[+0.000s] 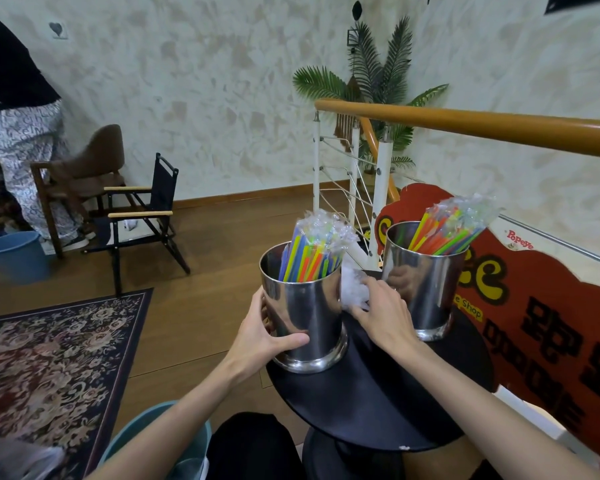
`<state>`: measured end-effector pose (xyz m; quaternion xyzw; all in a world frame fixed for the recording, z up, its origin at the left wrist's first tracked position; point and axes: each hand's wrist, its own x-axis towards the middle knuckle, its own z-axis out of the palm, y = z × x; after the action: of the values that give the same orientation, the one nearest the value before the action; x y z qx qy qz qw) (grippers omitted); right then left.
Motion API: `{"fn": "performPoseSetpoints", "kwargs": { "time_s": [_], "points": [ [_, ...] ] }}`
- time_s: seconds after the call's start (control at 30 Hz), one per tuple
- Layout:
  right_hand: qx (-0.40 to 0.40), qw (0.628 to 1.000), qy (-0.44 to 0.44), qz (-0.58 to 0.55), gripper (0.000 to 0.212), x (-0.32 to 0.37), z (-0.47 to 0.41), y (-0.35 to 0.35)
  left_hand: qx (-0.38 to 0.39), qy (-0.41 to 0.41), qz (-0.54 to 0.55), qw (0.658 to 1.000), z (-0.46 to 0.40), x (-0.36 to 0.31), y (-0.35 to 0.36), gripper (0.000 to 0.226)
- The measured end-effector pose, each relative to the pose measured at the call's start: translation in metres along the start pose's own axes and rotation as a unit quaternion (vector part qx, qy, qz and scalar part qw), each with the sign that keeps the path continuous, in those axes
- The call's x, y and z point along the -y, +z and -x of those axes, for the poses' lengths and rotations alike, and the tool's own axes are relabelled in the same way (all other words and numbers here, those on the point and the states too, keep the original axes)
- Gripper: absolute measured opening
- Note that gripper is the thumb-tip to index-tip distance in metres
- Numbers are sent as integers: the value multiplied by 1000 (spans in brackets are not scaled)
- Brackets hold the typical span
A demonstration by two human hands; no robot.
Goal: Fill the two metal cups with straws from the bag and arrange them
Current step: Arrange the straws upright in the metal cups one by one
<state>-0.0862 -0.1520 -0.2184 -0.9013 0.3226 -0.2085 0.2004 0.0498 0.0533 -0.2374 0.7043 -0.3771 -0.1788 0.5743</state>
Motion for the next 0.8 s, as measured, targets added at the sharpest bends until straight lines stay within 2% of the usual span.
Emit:
{"fn": "performPoseSetpoints", "kwargs": {
  "time_s": [0.13, 0.23, 0.5, 0.63, 0.8],
  "points": [
    [-8, 999, -46, -21, 64, 0, 17, -6, 1, 7, 1, 1000, 2, -2, 5, 105],
    [-25, 992, -73, -103, 67, -8, 34, -12, 0, 12, -2, 1000, 6, -4, 13, 103],
    [74, 945, -11, -318, 79, -25, 63, -42, 21, 34, -3, 999, 19, -18, 39, 101],
    [72, 930, 2, -362, 71, -37, 73, -53, 39, 25, 4, 999, 26, -24, 45, 120],
    [67, 929, 5, -363, 61, -45, 86, -66, 69, 33, -17, 997, 33, -30, 53, 85]
  ]
}}
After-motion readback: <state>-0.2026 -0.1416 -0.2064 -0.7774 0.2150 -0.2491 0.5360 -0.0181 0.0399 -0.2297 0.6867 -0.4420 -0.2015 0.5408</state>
